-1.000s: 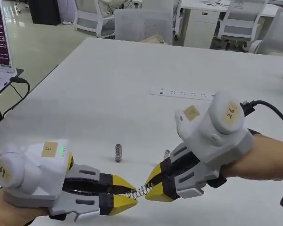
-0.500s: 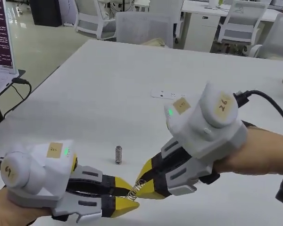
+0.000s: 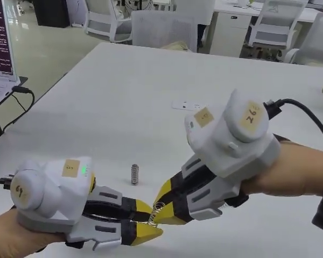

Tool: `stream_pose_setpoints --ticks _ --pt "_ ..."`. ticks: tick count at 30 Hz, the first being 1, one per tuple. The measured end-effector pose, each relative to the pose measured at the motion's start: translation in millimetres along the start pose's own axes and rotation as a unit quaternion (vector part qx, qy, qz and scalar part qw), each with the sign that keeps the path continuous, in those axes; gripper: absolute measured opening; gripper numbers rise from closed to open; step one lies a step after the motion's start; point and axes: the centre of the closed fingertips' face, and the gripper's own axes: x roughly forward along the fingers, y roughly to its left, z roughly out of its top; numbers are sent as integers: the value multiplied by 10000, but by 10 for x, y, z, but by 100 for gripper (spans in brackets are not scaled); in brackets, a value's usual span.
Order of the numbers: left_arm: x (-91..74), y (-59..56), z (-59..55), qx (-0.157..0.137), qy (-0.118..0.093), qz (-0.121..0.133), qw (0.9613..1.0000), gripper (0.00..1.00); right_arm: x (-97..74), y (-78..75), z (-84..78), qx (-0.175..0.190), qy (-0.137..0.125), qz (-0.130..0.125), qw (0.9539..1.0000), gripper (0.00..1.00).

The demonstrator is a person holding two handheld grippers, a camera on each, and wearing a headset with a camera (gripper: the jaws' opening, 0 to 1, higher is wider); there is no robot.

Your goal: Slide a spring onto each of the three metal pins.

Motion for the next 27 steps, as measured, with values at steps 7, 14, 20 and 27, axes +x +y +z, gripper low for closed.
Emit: stream_pose_setpoints --ticks 7,14,20,27 --pt "-5 9 -41 -69 43 60 9999 10 -36 -43 -10 13 45 -41 10000 7" --pt "-57 47 -44 -215 -92 169 9996 14 -155 -156 -100 76 160 -209 9996 7" --pt "-76 75 -54 -221 -158 278 9992 19 -230 -266 -186 134 259 -357 9989 7" --pt "-86 102 -111 -245 -169 381 9988 26 -344 -485 -350 318 347 -668 9967 7"
